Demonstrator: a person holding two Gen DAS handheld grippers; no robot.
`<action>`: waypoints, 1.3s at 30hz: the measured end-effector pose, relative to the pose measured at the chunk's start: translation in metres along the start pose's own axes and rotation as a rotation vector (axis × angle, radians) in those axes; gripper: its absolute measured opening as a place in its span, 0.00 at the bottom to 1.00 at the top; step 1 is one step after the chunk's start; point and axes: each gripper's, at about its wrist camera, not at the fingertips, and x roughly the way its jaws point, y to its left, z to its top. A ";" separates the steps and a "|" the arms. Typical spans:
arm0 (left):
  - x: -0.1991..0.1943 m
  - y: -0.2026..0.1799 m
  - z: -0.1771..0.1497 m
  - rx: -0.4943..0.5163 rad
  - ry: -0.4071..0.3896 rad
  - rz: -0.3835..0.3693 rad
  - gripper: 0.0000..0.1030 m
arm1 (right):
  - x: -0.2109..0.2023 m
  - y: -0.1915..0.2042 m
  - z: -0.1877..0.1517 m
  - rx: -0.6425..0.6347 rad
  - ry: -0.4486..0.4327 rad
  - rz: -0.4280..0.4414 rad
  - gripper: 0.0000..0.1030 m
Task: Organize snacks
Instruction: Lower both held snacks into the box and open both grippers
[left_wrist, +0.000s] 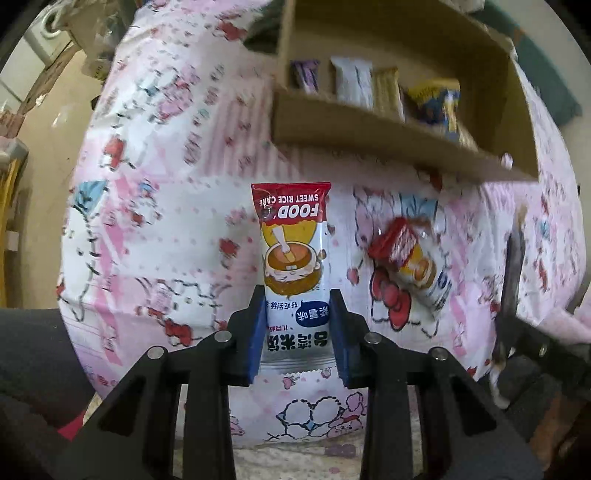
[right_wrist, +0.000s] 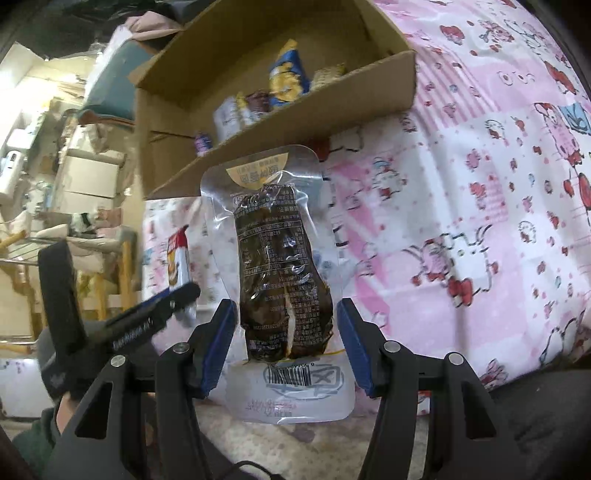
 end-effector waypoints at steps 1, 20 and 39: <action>-0.007 0.001 0.002 0.002 -0.017 -0.005 0.27 | -0.002 0.003 -0.001 -0.006 -0.004 0.012 0.57; -0.099 -0.018 0.107 0.130 -0.376 -0.016 0.27 | -0.059 0.027 0.076 -0.065 -0.322 0.169 0.57; -0.043 -0.051 0.145 0.221 -0.401 0.016 0.27 | -0.040 -0.006 0.139 -0.019 -0.375 -0.005 0.58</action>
